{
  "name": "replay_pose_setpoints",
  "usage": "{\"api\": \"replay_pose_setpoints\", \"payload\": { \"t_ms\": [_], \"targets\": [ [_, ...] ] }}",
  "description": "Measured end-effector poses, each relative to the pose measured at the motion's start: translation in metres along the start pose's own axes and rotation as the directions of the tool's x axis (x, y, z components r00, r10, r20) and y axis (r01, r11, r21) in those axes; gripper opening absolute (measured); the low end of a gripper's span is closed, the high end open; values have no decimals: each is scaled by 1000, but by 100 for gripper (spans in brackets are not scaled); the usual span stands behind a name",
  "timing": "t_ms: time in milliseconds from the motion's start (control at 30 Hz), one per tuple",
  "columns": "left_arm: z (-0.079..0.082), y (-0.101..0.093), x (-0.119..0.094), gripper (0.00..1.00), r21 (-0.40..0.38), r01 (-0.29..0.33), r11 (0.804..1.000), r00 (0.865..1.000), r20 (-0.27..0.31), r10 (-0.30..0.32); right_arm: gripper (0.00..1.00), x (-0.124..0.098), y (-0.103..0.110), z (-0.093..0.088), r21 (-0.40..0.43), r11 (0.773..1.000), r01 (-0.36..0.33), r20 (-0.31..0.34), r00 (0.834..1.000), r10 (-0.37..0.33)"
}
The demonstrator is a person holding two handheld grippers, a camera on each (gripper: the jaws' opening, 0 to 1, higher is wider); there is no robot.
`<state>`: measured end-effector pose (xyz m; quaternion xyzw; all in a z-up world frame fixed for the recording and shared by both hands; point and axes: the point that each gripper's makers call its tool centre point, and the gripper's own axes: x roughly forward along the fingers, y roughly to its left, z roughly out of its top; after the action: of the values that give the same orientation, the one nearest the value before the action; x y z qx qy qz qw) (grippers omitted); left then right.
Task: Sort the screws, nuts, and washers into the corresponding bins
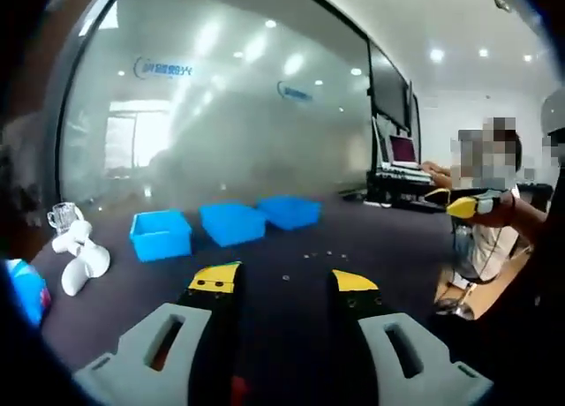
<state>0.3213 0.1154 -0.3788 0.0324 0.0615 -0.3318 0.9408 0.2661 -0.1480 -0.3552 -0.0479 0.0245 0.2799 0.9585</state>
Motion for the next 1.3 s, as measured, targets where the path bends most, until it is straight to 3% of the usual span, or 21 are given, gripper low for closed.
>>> {"api": "replay_pose_setpoints", "payload": {
  "t_ms": [233, 533, 833, 1300],
  "targets": [
    [-6, -20, -8, 38, -84, 65, 994, 998, -9, -66, 46, -4, -1, 0, 16, 1000, 9, 5, 1000, -9],
    [-14, -35, -14, 38, -36, 114, 993, 989, -90, -116, 46, -12, -2, -5, 14, 1000, 9, -8, 1000, -9],
    [-10, -48, -10, 37, -51, 146, 988, 983, -108, -151, 46, -16, -3, -11, 19, 1000, 10, -28, 1000, -10],
    [-5, -46, -7, 36, -52, 130, 990, 985, -109, -135, 46, -17, -4, -18, 21, 1000, 8, -50, 999, -7]
  ]
}}
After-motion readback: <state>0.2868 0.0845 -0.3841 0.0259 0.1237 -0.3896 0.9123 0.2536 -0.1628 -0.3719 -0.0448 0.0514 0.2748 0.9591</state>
